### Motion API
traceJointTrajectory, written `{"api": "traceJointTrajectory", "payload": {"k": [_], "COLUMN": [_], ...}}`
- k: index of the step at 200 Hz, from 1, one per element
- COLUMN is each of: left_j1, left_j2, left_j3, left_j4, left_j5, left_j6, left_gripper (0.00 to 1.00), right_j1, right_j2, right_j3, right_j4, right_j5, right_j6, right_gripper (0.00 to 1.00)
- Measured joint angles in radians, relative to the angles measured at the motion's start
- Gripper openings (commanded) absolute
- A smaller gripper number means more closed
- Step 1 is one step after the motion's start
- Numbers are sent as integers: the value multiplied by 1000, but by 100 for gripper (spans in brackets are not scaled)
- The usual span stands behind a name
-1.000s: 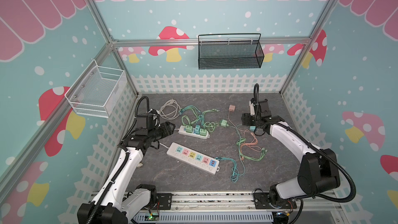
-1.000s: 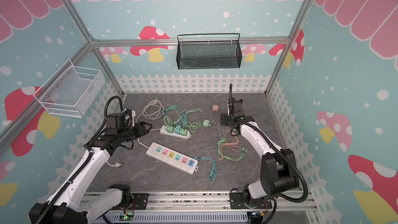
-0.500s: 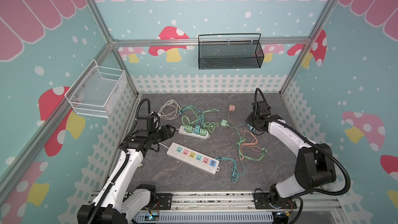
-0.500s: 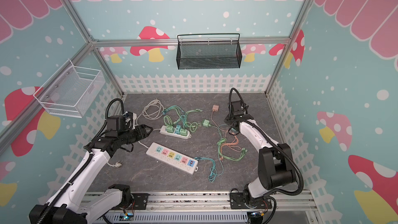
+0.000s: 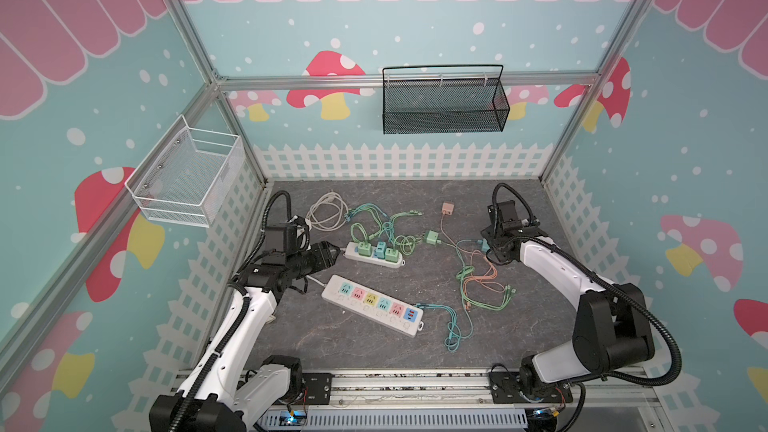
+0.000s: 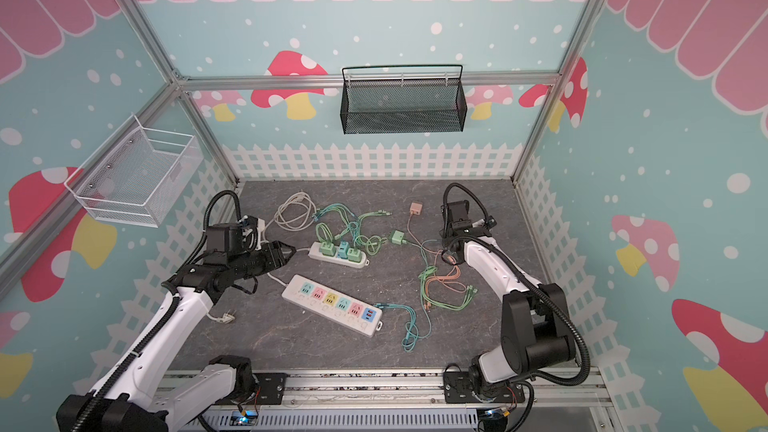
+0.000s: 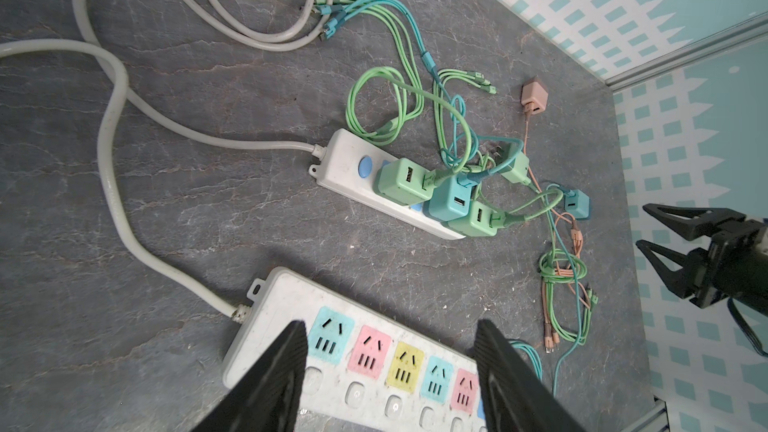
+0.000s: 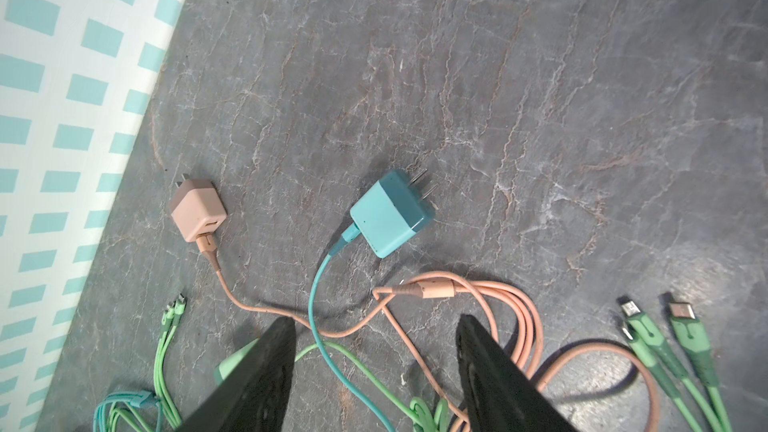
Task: Insert the plug
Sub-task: 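Lower the right gripper and close it on the teal charger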
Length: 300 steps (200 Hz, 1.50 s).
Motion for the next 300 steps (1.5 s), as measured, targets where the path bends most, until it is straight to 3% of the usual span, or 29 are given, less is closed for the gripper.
{"api": "traceJointTrajectory", "payload": {"k": [90, 145, 300], "left_j1": [0, 0, 0], "left_j2": [-15, -15, -2], "left_j3": [-10, -10, -10], "left_j4": [0, 0, 0], "left_j5": [17, 24, 34], "left_j6": [23, 26, 30], "left_gripper": [64, 64, 64], "right_j1": [-28, -51, -100], "right_j2": [141, 223, 370], "right_j3": [23, 53, 161], "right_j4": [12, 65, 91], "right_j5": [-40, -77, -139], "right_j6": [92, 110, 105], "right_gripper": [61, 77, 70]}}
